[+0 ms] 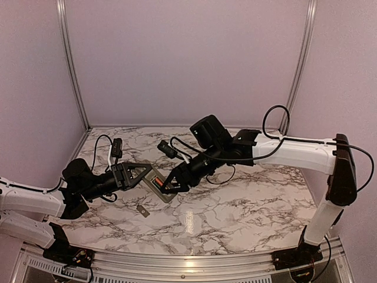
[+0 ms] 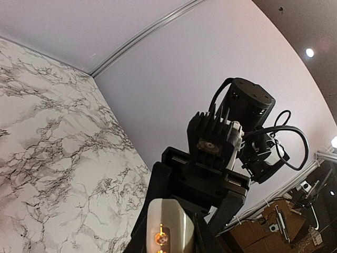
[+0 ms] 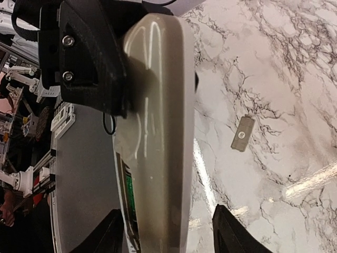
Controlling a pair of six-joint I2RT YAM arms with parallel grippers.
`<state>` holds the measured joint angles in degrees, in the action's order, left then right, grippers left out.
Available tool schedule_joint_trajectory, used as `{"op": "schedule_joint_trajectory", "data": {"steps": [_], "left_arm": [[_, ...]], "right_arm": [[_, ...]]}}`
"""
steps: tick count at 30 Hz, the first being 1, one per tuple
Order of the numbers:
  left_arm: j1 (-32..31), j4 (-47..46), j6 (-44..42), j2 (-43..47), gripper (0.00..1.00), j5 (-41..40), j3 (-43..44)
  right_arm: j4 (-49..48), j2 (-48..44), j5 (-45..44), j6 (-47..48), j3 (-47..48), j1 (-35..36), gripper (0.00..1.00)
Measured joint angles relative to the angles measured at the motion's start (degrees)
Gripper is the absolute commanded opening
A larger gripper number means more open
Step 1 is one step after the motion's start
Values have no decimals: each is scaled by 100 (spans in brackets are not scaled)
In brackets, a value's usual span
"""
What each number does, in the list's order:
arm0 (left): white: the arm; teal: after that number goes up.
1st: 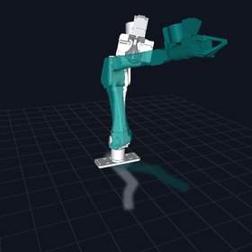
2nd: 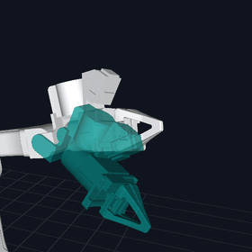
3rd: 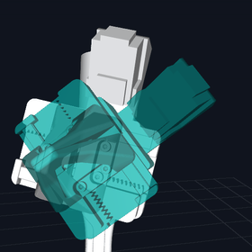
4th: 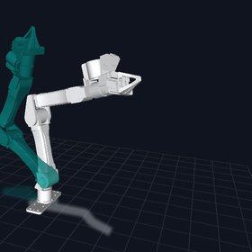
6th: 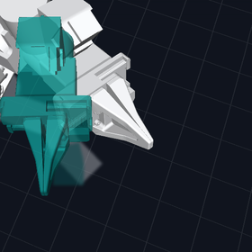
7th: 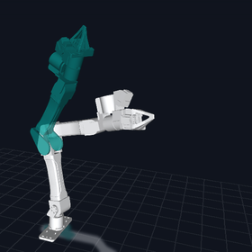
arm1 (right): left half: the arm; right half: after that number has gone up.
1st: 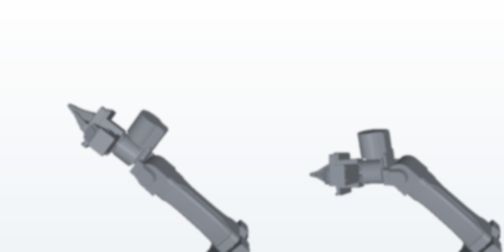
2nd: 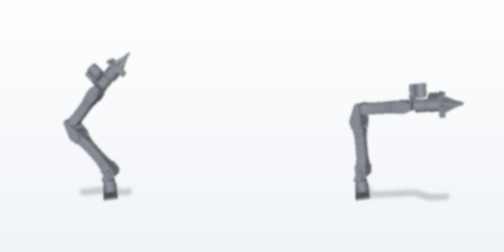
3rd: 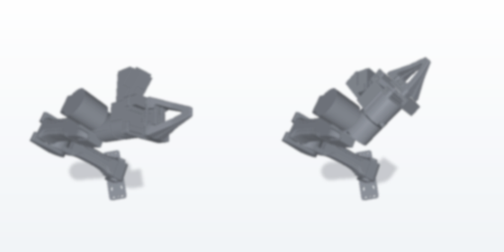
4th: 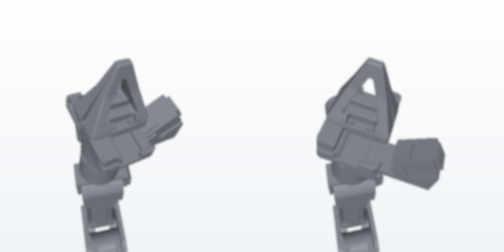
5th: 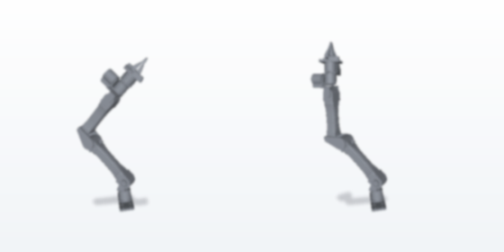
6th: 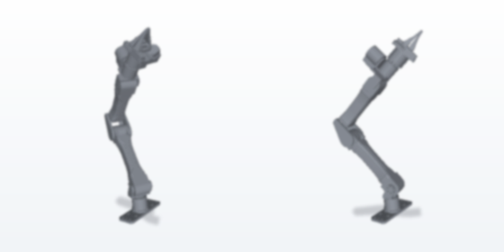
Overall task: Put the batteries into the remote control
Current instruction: Load the battery into the battery compartment, then place the remote control without the battery cover at the center of the board.
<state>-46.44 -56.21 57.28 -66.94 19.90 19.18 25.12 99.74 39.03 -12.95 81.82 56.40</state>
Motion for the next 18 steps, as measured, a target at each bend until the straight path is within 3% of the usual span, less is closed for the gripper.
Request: {"op": "schedule_joint_trajectory", "data": {"steps": [9, 12, 18], "left_arm": [[136, 492, -118, 131, 0, -225, 37], [203, 778, -160, 291, 0, -348, 37], [310, 1220, -385, 625, 0, -398, 37]], "right_arm": [[52, -710, -901, 308, 2, 0, 78], [-9, -1038, -1281, 396, 0, 0, 97], [-337, -1624, -1814, 544, -140, -7, 96]]}}
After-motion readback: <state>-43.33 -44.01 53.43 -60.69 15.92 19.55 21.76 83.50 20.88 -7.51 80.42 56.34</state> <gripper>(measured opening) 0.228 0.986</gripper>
